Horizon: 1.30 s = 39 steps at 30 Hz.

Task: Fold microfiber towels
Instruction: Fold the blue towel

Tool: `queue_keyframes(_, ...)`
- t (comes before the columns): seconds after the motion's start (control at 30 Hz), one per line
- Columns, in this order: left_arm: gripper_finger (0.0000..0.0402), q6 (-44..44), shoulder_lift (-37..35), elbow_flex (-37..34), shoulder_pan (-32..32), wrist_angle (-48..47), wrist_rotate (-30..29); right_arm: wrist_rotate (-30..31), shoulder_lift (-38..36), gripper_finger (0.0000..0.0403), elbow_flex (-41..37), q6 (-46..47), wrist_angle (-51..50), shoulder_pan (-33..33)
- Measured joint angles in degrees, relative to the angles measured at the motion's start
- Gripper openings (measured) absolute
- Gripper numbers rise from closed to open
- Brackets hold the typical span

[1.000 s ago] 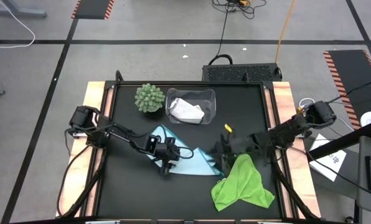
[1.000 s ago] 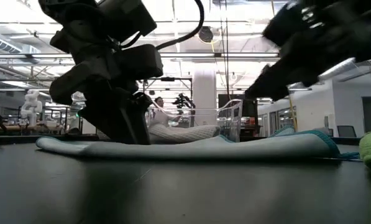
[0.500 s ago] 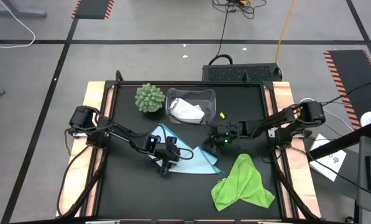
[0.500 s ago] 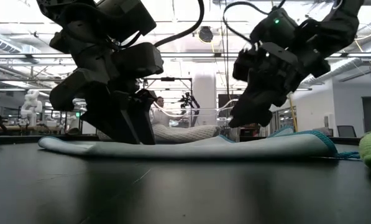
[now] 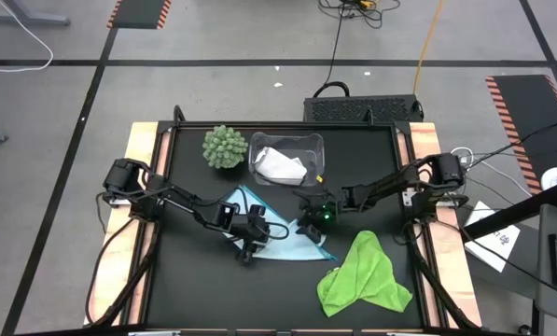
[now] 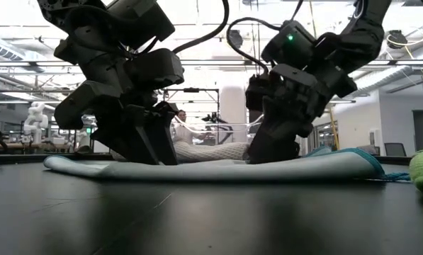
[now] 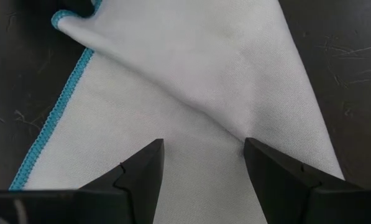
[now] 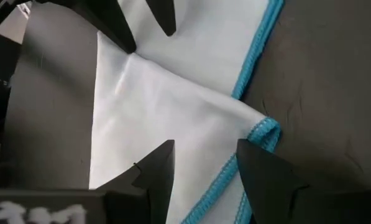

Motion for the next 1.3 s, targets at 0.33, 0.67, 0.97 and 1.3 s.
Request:
queue_keyframes(0.33,0.0225,-0.06,0.00,-0.02,-0.04,-0.42,0.51,3.13,-5.68,0.0131,2.40,-1.72,-9.39,0.13)
queue_keyframes(0.67,0.0225,-0.13,0.07,-0.02,-0.04,-0.44,0.72,1.46,-4.13,0.0130,2.39,1.38,-13.63,0.13)
queue_keyframes(0.97,0.0225,-0.57,0.11,-0.02,-0.12,-0.46,0.76,1.31,-4.08,0.0130,2.37,1.81,-11.58,0.35)
queue_keyframes(1.3,0.0225,-0.63,0.13,-0.04,-0.74,-0.46,0.67,-0.15,-4.08,0.0130,2.37,2.02,-11.63,-0.06)
